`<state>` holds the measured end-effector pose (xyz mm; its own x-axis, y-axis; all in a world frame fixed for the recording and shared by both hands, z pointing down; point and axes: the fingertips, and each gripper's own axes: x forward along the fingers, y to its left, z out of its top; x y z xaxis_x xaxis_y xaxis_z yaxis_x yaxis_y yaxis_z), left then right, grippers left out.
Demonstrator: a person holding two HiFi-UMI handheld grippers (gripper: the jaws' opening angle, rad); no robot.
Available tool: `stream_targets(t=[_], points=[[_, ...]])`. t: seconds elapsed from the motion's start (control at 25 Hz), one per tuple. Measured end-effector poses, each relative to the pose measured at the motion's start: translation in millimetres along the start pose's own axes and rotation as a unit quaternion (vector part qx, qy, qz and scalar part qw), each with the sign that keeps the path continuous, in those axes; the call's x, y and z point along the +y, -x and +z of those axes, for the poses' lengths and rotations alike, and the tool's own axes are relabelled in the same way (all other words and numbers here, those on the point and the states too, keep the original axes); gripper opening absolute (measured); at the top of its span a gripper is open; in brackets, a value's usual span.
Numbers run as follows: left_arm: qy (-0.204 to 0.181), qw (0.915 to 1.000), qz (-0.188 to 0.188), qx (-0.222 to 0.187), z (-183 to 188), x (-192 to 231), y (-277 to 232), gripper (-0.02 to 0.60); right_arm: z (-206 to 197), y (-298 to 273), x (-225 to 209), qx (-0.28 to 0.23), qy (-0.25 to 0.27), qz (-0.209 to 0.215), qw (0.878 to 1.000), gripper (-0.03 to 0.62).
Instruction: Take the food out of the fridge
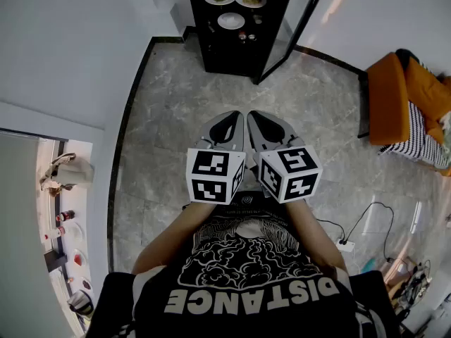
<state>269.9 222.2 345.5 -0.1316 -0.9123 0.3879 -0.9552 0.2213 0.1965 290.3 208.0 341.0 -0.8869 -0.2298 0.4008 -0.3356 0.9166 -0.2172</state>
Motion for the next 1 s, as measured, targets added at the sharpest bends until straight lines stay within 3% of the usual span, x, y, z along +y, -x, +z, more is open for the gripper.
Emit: stream_targets(t=[0.2,0.64,1.0], points=[[0.007,0.9999,-0.003,-0.008,1.0,0.3,0.9,0.002,3.7,4.0,-2.4,-0.020,-0.010,0.003,1.000,0.002],[0.007,0.9999,-0.008,-0.004,-0.3,-3.6,-6.1,0.002,-0.5,3.9,-9.1,-0.011,-0.015,-0.003,1.000,0.002],[0.010,0.9999,0.006,0.001,8.4,19.1,-31.0,0.002,4.7,-29.3,-22.3,-0.001,-0.033,0.019,0.999,0.002]])
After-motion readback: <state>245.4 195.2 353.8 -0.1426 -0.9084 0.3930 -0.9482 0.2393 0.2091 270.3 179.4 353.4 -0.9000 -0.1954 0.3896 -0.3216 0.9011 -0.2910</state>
